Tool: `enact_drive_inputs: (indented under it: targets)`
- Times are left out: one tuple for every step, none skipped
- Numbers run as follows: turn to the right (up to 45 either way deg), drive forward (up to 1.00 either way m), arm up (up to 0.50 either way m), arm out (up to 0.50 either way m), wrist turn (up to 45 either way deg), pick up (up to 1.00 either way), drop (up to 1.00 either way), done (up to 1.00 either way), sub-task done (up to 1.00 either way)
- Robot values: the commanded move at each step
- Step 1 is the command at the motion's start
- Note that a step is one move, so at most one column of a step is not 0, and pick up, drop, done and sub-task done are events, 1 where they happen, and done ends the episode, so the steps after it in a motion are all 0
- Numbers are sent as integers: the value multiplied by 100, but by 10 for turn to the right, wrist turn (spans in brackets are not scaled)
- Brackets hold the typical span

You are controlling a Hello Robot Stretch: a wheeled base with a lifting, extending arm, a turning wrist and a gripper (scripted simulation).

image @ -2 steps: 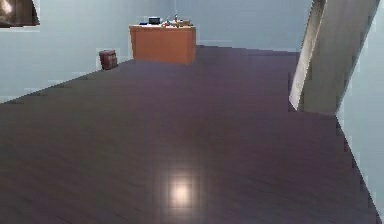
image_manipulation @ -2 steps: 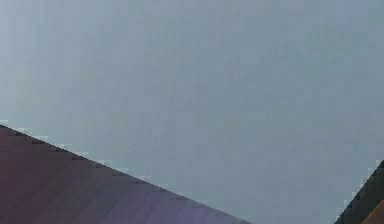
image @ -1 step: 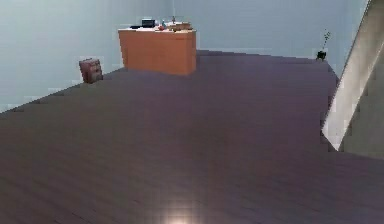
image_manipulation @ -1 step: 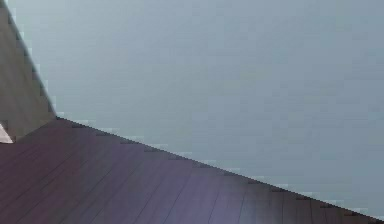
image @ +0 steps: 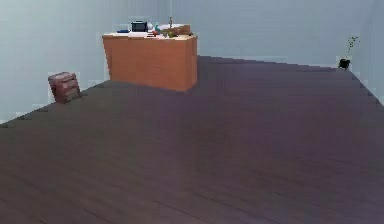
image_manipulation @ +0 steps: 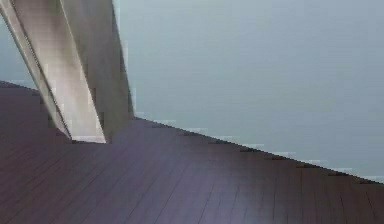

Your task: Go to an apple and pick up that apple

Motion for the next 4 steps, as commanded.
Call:
enact_drive_inputs:
  targets:
    - [0,100,0,0,0,0,0,0,0]
    - [0,100,0,0,0,0,0,0,0]
    - [0,95,0,0,0,0,0,0,0]
    - [-450,0,0,0,0,0,0,0,0]
